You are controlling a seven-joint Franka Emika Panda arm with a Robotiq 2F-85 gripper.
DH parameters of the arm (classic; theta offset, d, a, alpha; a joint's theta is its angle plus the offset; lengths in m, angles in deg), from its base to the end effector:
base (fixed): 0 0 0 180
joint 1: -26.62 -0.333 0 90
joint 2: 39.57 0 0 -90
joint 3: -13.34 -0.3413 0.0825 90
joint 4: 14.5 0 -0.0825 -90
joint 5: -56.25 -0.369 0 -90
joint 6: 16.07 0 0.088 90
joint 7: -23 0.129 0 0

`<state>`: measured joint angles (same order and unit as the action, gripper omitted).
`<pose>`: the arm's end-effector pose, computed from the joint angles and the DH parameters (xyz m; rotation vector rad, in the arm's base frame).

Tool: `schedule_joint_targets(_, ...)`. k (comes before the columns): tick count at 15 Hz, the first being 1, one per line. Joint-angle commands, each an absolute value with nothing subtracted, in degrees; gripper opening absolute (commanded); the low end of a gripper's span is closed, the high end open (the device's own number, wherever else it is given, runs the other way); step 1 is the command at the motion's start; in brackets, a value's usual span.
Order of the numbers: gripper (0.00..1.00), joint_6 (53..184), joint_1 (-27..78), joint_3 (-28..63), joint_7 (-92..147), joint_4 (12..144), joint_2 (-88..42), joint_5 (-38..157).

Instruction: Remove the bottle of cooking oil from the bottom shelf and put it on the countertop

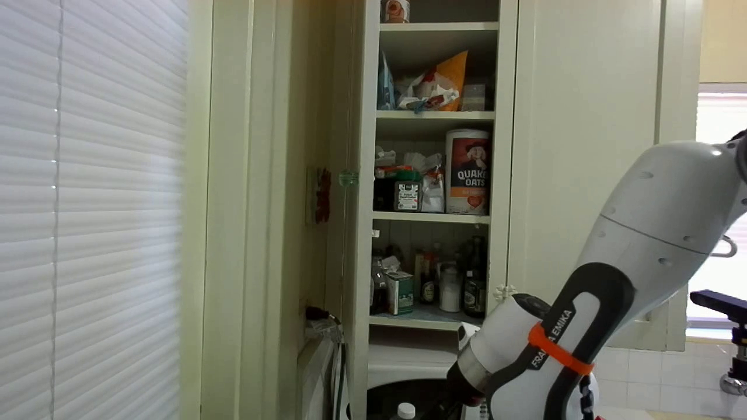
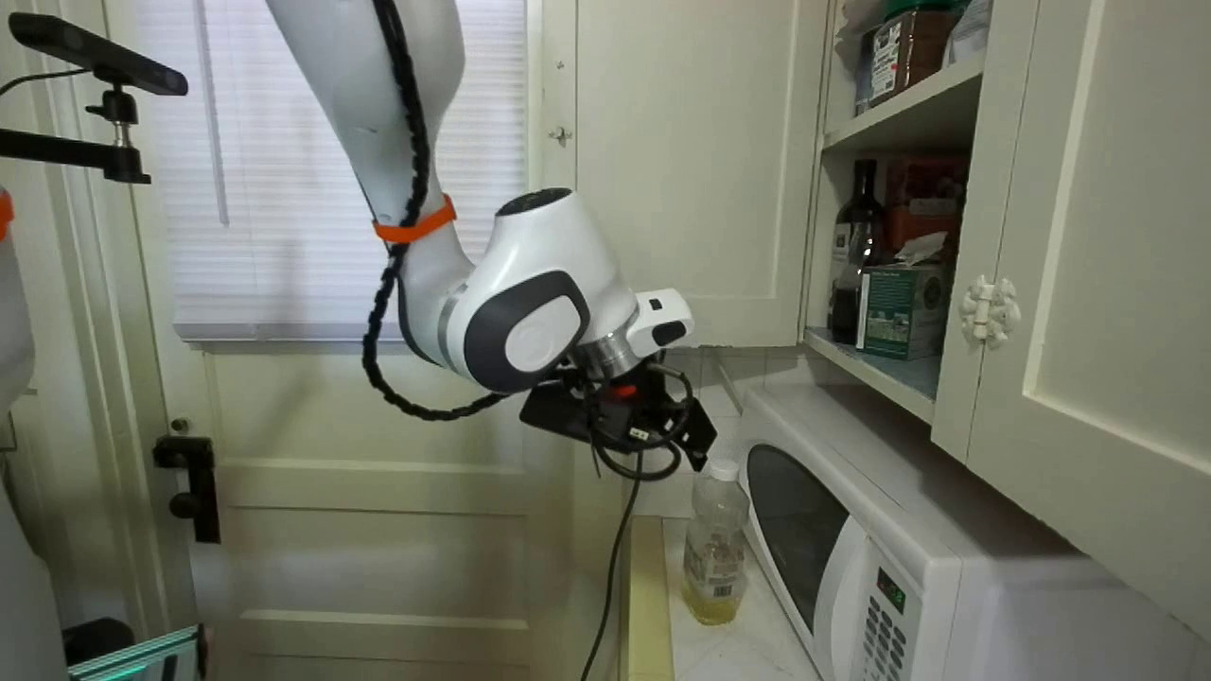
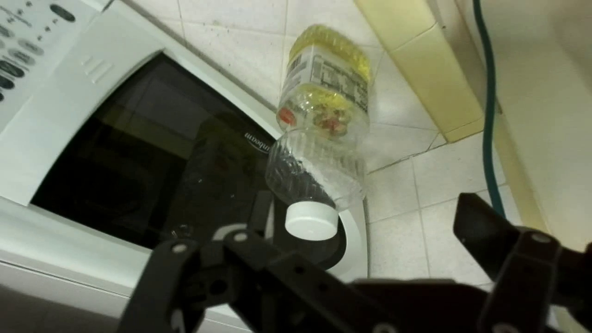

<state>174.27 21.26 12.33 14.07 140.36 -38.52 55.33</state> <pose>0.4575 0.0493 0.3129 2.9670 0.3732 0.9264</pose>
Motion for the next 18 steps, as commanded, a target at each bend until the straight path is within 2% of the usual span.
schedule_joint_targets(1, 1.0, 159.6, 21.3, 10.6, 19.1, 146.2, -52.8, 55.3)
schedule_joint_targets(3, 1.0, 150.6, 13.4, 17.0, 13.1, 143.0, -55.3, 45.7)
schedule_joint_targets(6, 1.0, 140.6, 14.4, 19.6, 12.5, 145.5, -65.4, 42.1)
schedule_joint_targets(9, 1.0, 133.2, 20.9, 18.8, 17.2, 142.6, -68.0, 46.1)
schedule_joint_targets(10, 1.0, 136.7, 18.3, 18.7, 14.6, 142.8, -65.3, 44.5)
schedule_joint_targets(18, 1.0, 134.6, 20.8, 18.7, 15.7, 142.6, -67.7, 44.9)
